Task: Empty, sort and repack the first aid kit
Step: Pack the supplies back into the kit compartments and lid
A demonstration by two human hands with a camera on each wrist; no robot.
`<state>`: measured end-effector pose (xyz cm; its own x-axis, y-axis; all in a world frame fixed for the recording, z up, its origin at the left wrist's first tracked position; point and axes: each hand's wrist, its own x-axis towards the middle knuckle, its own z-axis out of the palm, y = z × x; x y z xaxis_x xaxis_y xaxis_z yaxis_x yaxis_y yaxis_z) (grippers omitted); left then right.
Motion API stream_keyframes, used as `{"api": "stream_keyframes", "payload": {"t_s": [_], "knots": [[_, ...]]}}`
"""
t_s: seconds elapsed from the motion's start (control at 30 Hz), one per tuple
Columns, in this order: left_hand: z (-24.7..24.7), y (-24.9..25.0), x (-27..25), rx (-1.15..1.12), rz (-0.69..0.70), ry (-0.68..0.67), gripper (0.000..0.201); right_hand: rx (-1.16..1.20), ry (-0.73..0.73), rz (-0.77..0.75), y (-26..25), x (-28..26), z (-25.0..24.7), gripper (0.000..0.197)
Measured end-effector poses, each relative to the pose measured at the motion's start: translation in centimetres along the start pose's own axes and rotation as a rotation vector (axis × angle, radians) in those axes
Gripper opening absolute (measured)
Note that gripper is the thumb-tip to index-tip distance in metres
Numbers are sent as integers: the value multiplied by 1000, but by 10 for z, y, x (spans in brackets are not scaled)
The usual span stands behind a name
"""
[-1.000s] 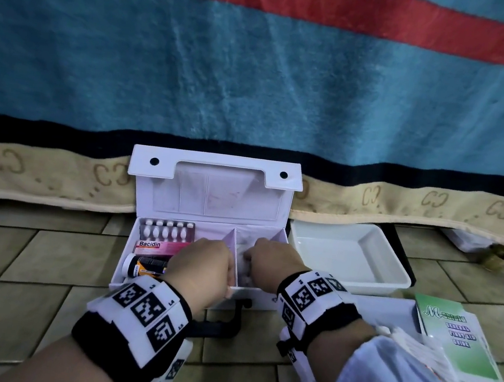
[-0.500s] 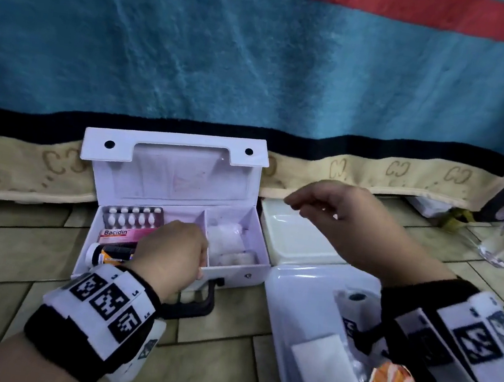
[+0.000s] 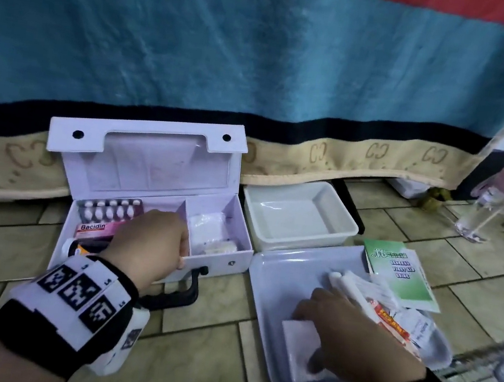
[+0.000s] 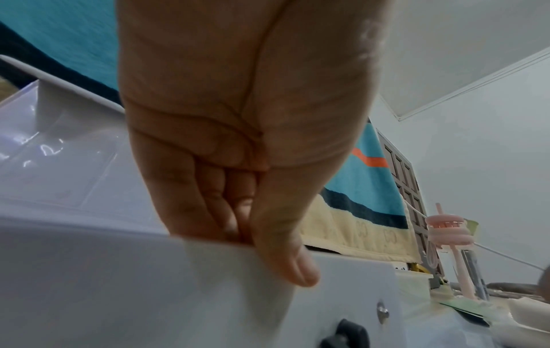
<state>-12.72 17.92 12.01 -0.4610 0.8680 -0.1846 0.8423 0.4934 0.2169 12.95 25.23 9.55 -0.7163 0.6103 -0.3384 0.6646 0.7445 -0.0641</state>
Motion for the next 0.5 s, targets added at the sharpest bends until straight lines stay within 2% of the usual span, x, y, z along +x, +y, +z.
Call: {"api": "stream_keyframes", "payload": {"t_s": [0.1,0.2,0.33,0.4,0.5], "knots": [[-1,0,-1,-10,2,0,10,-45,61,-62,-4,4,-16,30],[-2,-2,0,-31,10,-11,12,121,139,-95,-14,10,-48,18],[0,-3,1,-17,-7,0,27,263,498,-142,-43,38,-94,6],[2,-5,2,-20,-14,10,29,297,604,-188,-60,65,-104,8],[4,-8,3,-41,-14,6,27,186,533,-204,-80,108,-99,11]]}}
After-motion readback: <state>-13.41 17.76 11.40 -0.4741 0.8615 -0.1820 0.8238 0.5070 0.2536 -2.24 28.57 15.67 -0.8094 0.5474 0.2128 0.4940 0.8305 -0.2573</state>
